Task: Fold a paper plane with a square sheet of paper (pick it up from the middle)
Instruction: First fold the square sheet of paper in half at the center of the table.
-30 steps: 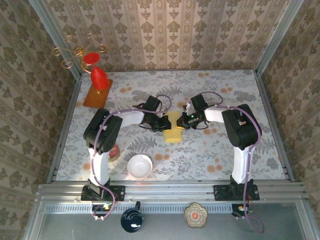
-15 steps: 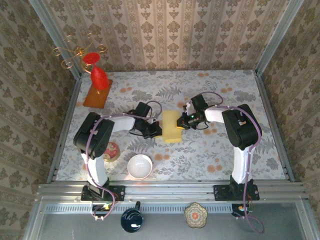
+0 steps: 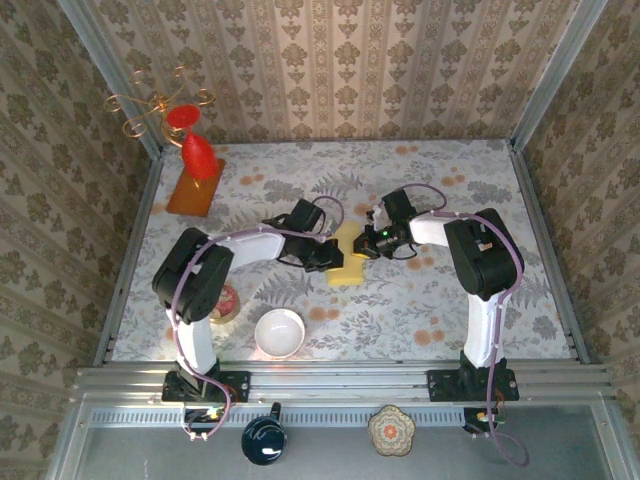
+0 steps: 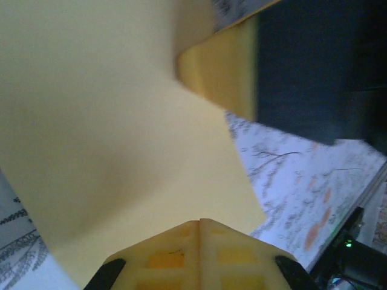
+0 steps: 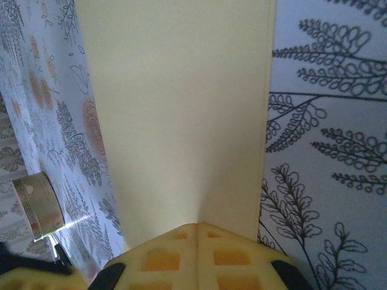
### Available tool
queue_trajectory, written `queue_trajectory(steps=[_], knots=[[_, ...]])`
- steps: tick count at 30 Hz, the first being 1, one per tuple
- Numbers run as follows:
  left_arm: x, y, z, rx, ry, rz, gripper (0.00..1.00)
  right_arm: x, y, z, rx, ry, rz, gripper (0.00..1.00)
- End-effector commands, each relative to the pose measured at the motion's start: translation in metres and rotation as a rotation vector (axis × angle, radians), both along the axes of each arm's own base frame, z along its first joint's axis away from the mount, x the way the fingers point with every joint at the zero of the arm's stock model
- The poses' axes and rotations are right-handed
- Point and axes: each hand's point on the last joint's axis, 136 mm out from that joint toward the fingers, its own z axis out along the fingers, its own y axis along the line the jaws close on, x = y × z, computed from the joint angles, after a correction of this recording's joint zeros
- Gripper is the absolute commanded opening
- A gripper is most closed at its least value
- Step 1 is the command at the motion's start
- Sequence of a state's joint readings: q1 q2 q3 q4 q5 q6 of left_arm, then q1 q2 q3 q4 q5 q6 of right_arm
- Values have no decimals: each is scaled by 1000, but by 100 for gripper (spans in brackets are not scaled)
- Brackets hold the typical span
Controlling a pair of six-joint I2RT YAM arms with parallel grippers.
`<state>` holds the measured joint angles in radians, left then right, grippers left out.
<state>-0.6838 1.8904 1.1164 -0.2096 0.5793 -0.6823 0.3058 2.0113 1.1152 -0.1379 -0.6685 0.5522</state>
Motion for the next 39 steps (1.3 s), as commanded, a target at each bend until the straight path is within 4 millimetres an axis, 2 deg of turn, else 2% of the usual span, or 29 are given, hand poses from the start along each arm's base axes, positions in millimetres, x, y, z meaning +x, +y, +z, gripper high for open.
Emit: queue_trajectory(steps=[1,7,10,13,16,19,22,25,30,32,35,39], knots=[[-9,9,-21,43,68,15,8,-33,-46,-63,-245,158,-73,3],[-33,42,-50,116,131,60,8,-30,-48,-62,-245,159,-76,3],[-52,62,-58,156,155,85,8,-30,-50,-61,-249,155,-77,3],[-67,78,-60,189,168,97,8,-31,-50,-62,-251,155,-80,3],[-69,83,-48,196,141,87,8,-31,-50,-62,-249,155,-81,3],[-53,74,-18,141,59,77,8,-31,-49,-61,-243,154,-80,3],[-27,53,19,33,-48,75,8,-29,-46,-55,-224,138,-76,3],[-6,32,39,-45,-96,71,8,-26,-45,-50,-213,123,-79,3],[11,4,24,-38,-74,38,8,-25,-45,-51,-213,126,-89,3],[11,-1,14,-12,-49,20,8,-25,-45,-52,-214,129,-89,3],[3,2,-8,42,-4,5,8,-25,-45,-52,-216,128,-91,3],[-13,20,-35,106,53,17,8,-24,-46,-53,-222,128,-90,3]])
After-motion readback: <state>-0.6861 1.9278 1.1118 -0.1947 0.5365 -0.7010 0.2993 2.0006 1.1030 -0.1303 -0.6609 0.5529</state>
